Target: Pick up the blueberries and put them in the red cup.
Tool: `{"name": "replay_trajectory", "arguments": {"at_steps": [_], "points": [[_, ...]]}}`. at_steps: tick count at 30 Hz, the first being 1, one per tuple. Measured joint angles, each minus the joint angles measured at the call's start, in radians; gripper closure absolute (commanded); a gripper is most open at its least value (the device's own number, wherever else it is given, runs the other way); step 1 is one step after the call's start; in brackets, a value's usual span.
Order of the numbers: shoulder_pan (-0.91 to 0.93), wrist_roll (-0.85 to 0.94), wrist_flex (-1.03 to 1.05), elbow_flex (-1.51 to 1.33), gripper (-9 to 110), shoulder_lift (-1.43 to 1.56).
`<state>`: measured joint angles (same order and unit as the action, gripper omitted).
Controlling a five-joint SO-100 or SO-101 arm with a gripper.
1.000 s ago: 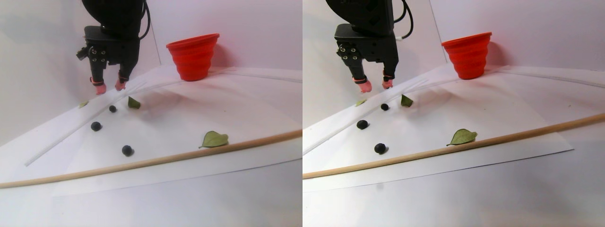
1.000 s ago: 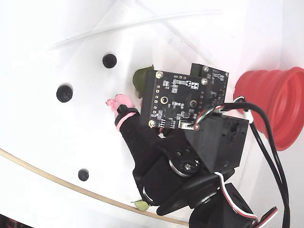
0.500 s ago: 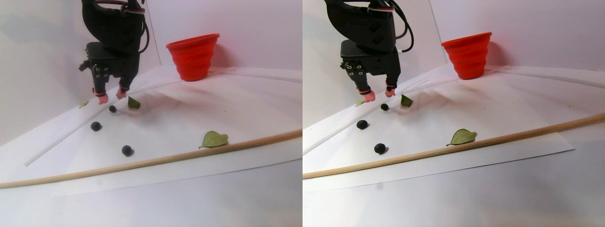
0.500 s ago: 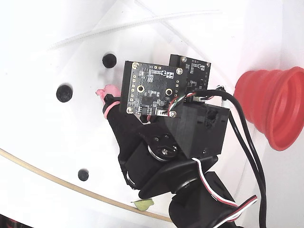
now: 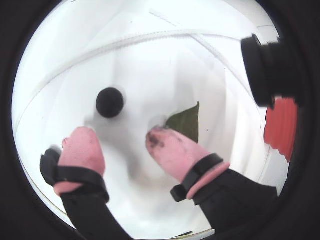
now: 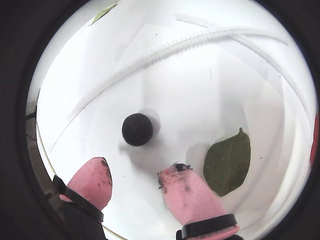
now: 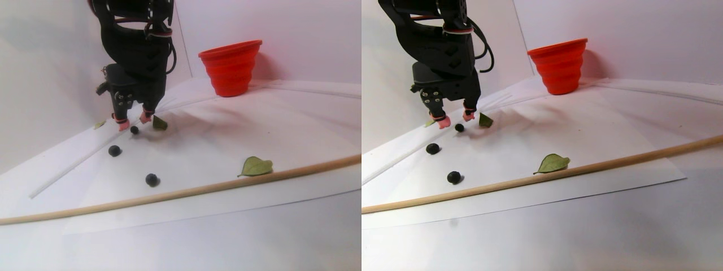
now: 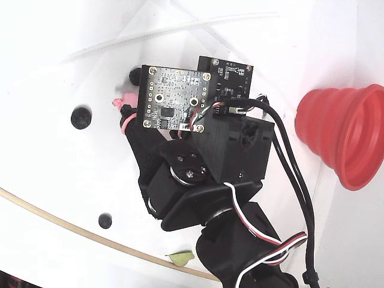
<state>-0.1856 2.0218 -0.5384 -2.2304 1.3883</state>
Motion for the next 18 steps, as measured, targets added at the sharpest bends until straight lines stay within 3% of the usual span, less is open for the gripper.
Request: {"name": "replay_trajectory", "arguments": {"at_steps": [18], "points": [[0.000, 0.020, -0.072, 0.097, 82, -0.121]]}}
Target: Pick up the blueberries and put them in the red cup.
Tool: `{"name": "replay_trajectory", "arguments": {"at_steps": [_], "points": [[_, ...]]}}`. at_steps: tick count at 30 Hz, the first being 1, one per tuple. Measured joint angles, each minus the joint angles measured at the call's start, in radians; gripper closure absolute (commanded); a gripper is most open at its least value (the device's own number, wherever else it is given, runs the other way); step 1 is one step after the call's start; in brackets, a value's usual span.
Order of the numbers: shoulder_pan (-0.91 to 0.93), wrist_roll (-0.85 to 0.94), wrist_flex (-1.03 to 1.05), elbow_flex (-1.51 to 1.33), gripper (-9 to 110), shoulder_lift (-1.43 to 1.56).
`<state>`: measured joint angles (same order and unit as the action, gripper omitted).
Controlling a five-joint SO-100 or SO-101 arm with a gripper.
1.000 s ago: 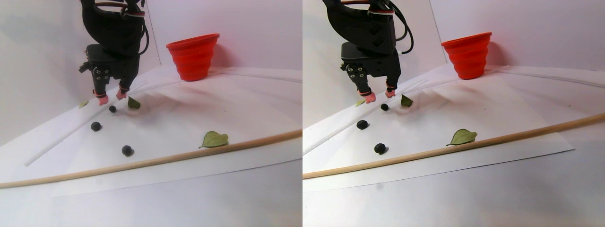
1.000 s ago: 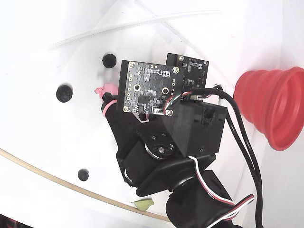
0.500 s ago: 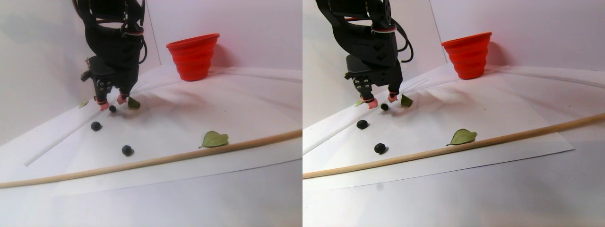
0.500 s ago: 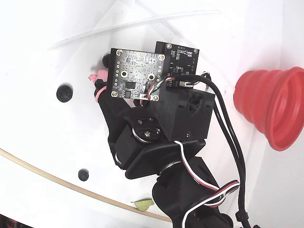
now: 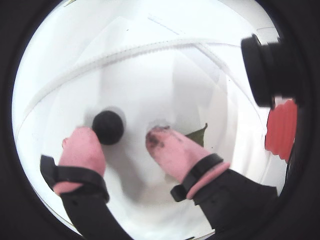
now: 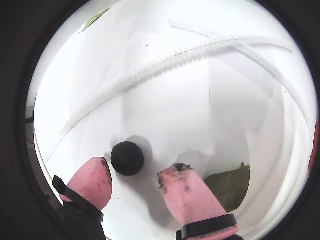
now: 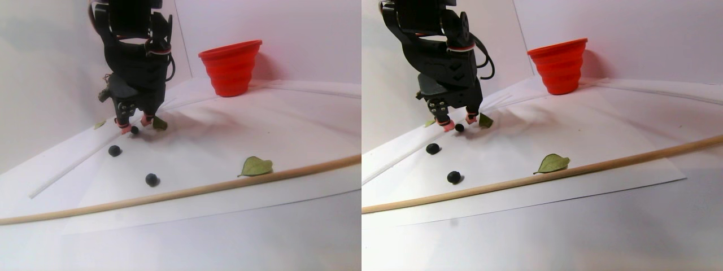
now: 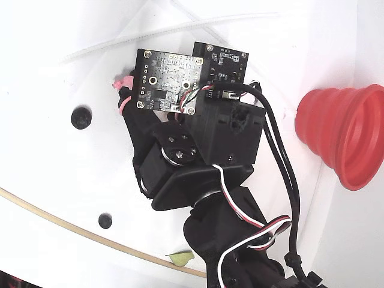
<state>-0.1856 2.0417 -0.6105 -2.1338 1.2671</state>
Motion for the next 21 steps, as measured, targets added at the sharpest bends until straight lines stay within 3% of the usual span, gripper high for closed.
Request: {"name": "replay_trajectory", "arguments": {"at_steps": [21], "points": [[-0.021, 0.009, -0.046, 0.057, 83, -0.078]]}}
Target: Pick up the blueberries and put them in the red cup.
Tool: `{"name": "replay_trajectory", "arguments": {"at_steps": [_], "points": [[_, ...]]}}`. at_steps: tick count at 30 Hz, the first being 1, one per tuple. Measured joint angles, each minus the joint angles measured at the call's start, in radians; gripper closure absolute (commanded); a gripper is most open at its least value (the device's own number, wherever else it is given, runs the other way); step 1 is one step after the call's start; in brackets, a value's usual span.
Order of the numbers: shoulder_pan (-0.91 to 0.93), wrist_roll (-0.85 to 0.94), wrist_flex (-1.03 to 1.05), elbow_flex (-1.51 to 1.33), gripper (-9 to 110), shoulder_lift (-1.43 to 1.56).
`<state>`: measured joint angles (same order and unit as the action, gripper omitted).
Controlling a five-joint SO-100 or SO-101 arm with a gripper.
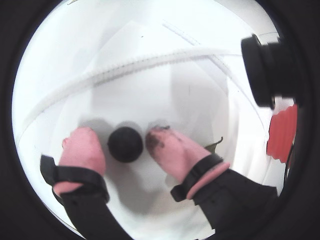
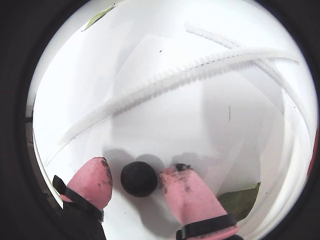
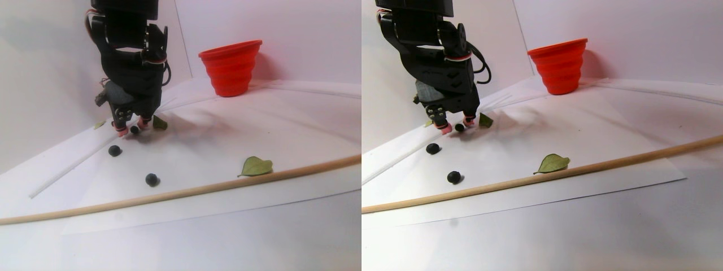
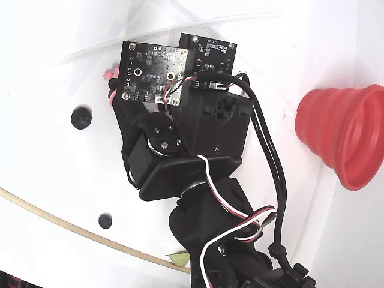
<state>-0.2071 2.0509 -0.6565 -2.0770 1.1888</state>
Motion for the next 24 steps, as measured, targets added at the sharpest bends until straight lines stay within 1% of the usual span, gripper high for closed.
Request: {"name": "replay_trajectory", "arguments": {"at_steps": [15, 24], "points": [[0.000, 0.026, -0.008, 0.003, 89, -0.015], [0.000, 0.026, -0.008, 0.003, 90, -0.015]]}}
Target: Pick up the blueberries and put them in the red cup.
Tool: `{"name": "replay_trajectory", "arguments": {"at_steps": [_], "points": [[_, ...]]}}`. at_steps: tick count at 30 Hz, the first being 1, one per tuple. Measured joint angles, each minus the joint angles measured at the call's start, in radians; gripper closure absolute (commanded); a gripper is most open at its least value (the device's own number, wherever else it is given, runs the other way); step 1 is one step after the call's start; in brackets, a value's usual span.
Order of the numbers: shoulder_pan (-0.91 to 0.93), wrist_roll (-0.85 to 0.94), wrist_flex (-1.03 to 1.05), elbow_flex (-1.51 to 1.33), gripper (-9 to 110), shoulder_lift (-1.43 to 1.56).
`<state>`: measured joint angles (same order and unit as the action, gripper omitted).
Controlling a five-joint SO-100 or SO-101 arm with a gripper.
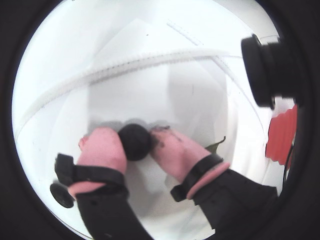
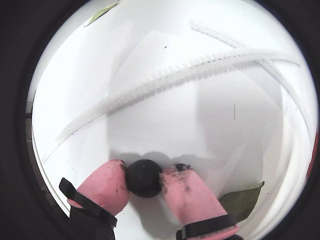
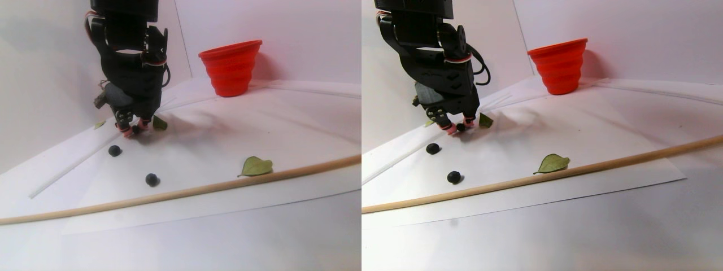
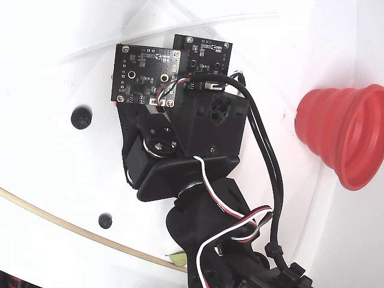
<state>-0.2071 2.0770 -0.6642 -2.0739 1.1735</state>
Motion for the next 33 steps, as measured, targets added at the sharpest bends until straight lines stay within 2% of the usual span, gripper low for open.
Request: {"name": "replay_trajectory", "arguments": {"at_steps": [21, 33], "points": [[0.000, -0.028, 0.083, -0.086, 90, 0.161], [0.037, -0.069, 0.212, -0.213, 90, 0.400]]}}
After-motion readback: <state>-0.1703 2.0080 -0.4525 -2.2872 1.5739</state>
